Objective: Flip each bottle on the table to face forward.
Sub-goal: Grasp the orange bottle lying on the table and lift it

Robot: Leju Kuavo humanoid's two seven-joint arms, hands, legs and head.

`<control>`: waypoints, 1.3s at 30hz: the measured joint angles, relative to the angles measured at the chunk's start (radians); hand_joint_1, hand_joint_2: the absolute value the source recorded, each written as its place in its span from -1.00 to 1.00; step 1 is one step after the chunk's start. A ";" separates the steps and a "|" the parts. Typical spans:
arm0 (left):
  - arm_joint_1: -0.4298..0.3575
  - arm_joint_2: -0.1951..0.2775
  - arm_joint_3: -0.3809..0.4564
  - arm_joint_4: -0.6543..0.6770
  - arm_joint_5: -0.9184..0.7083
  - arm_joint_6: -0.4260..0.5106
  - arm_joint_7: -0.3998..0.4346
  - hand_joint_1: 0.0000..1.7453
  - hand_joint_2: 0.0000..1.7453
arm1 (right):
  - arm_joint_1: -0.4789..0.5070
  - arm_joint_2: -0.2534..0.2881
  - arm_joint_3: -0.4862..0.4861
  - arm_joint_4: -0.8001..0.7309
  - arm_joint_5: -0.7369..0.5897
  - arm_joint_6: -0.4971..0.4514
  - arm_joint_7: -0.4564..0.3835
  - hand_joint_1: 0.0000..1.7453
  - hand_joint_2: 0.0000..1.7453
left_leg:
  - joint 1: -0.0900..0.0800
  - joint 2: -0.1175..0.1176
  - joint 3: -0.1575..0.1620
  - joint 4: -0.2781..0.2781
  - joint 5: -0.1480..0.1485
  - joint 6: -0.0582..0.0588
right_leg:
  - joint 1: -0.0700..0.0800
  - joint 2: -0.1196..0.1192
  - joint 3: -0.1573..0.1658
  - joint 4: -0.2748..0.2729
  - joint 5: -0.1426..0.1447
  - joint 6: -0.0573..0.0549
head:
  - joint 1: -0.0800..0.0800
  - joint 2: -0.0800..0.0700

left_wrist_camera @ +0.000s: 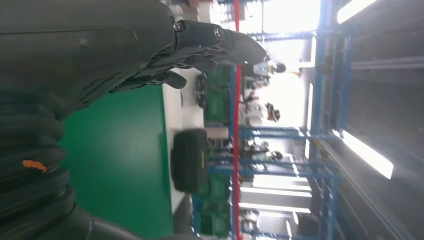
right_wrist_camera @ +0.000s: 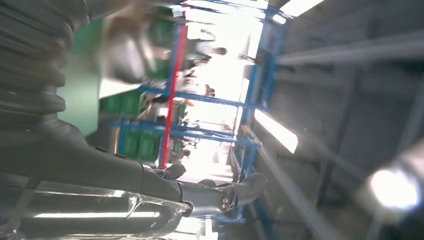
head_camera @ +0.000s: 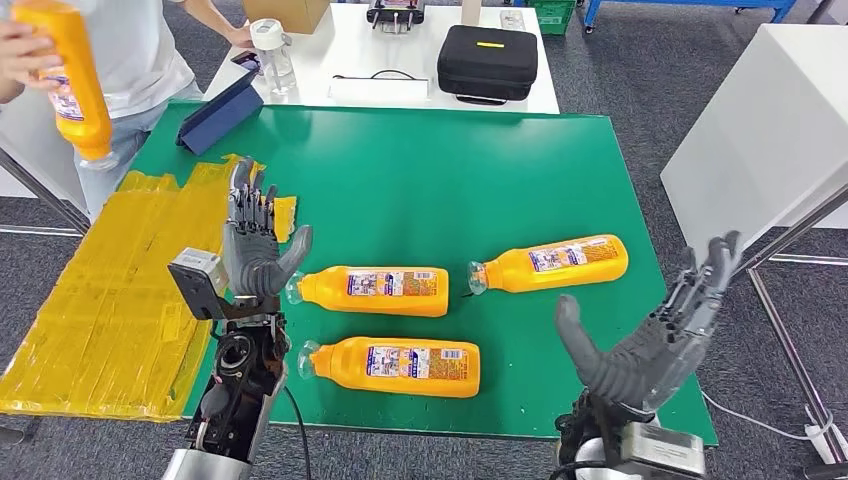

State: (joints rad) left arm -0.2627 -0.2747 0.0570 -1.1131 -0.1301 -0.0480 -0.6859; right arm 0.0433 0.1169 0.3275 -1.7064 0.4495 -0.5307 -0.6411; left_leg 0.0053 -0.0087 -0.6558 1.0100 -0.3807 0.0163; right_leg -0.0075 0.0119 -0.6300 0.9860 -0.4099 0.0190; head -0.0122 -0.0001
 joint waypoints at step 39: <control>0.059 0.001 -0.192 -0.110 0.033 -0.140 0.008 -1.00 1.00 | -0.380 -0.161 -0.304 0.735 0.703 0.273 0.460 -1.00 1.00 | -0.001 0.000 0.000 0.000 0.002 0.002 | -0.001 0.000 0.000 0.000 0.001 0.001 | 0.000 0.000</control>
State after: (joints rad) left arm -0.2041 -0.2736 -0.1345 -1.2236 -0.0967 -0.1877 -0.6781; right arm -0.3366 -0.0442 0.0235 -0.9718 1.1526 -0.2577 -0.1812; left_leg 0.0044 -0.0091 -0.6560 1.0103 -0.3791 0.0185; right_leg -0.0083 0.0115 -0.6297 0.9859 -0.4088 0.0199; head -0.0123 0.0000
